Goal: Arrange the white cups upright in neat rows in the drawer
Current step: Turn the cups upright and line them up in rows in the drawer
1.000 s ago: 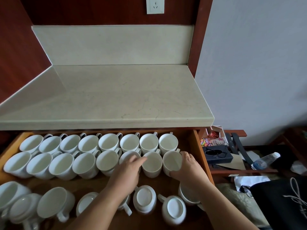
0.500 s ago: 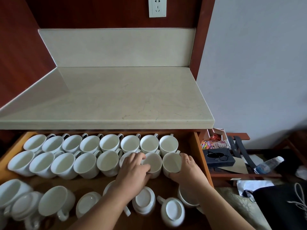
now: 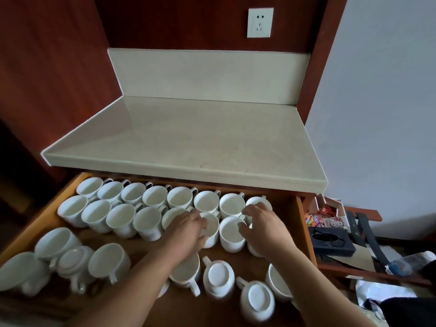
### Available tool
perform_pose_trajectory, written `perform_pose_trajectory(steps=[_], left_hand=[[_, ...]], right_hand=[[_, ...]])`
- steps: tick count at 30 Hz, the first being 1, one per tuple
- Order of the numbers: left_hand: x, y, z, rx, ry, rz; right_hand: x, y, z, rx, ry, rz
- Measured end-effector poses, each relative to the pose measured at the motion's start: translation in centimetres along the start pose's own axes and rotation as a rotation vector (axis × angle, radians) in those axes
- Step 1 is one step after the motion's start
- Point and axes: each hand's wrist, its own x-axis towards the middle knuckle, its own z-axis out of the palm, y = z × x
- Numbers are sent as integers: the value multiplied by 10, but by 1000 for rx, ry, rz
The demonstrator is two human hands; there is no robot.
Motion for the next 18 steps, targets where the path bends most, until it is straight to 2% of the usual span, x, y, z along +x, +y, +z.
perform_pose_trajectory(steps=[4, 9, 18], left_hand=[[-1, 2, -9, -45, -36, -10], [-34, -33, -48, -184, 18, -193], [-118, -201, -128, -176, 51, -470]], right_hand=[[4, -24, 13, -4, -85, -80], [20, -69, 29, -3, -207, -185], [22, -201, 83, -48, -373, -338]])
